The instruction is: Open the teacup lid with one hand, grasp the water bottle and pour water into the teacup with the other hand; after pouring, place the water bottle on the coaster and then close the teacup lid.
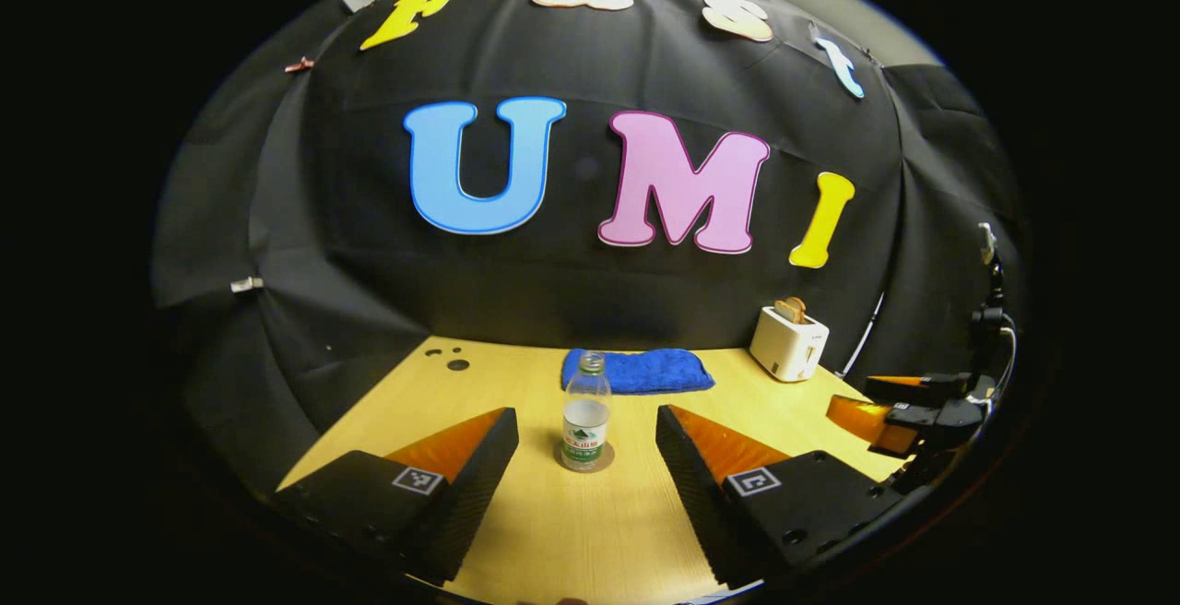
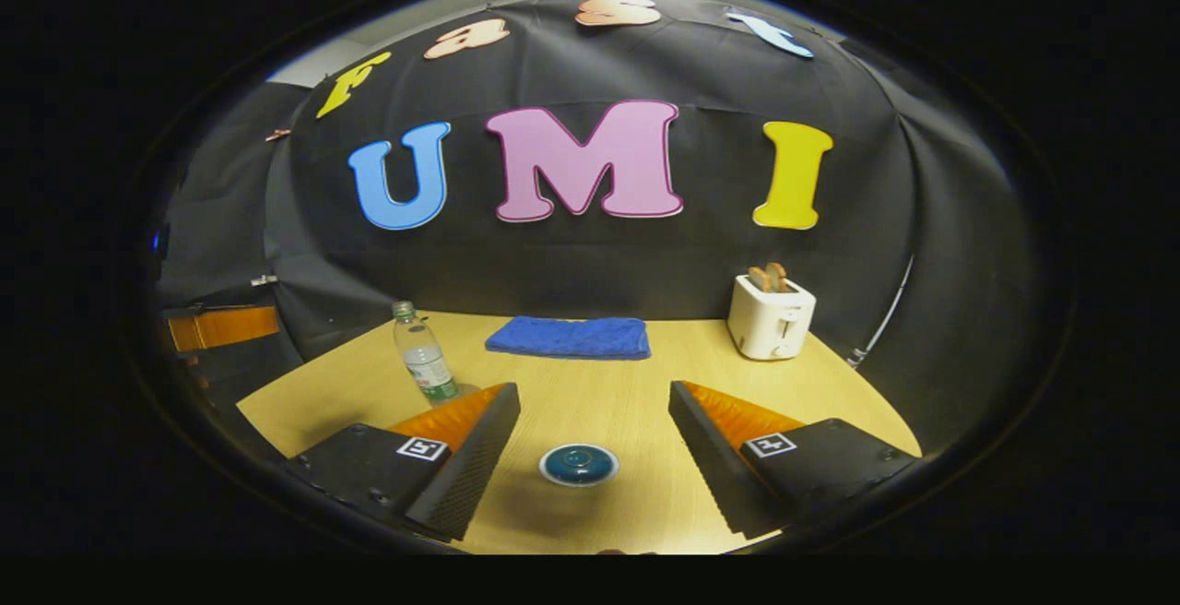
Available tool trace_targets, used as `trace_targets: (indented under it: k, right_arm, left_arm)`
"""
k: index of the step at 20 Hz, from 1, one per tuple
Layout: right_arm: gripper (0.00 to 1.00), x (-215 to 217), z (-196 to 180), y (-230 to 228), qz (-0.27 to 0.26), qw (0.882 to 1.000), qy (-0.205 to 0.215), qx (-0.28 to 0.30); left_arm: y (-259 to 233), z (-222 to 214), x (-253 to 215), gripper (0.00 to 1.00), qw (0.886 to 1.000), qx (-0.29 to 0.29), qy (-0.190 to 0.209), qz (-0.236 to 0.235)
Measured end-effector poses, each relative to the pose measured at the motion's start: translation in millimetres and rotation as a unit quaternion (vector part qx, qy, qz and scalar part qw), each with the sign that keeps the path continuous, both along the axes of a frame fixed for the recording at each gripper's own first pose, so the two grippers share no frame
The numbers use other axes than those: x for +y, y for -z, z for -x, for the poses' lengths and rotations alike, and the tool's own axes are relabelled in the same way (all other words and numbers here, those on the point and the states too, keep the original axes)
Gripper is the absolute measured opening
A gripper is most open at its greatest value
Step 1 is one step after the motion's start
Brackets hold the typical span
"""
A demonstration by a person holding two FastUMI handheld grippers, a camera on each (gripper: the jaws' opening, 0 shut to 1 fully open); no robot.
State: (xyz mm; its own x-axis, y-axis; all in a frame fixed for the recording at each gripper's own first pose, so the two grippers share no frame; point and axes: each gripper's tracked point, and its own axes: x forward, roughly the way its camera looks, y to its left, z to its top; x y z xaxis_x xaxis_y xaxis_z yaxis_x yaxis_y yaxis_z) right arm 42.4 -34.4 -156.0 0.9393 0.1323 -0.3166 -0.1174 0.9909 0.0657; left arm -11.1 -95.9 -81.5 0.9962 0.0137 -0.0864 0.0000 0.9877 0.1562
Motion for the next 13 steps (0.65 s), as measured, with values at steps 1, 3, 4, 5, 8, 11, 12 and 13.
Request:
trace_targets:
  k: [1,3,4,5,8,11,12,13]
  right_arm:
    - [1.00,-4.0,6.8,-10.2,0.001,1.000,0.005,0.002]
    - [1.00,-10.3,22.2,-34.1,0.002,1.000,0.016,-0.001]
    - [1.00,-10.2,30.9,-42.8,0.001,1.000,0.019,-0.002]
    - [1.00,-9.7,41.9,-49.9,0.002,1.000,0.019,-0.002]
    - [0.99,0.4,75.9,-58.6,0.010,1.000,0.015,0.000]
    - [0.99,7.4,107.1,-48.8,0.011,1.000,0.029,0.005]
    - [1.00,13.8,115.0,-45.3,0.001,0.999,0.033,0.006]
    - [1.00,21.2,120.9,-43.7,-0.005,0.999,0.034,0.005]
  left_arm:
    - [-6.0,8.8,-0.8,0.96,1.000,-0.004,-0.009,-0.019]
    - [-11.3,28.5,-6.9,0.96,0.999,-0.001,-0.015,-0.041]
    - [-9.4,38.3,-10.9,0.96,0.999,0.005,-0.019,-0.043]
    - [-6.3,50.0,-10.2,0.96,0.999,0.012,-0.027,-0.044]
    - [-2.3,83.7,-21.1,0.94,0.999,0.011,-0.016,-0.044]
    - [2.6,106.8,-22.8,0.94,0.999,0.009,-0.006,-0.043]
    - [8.4,111.5,-20.4,0.94,0.999,0.018,-0.006,-0.037]
    - [10.2,113.5,-20.9,0.94,0.999,0.021,0.000,-0.033]
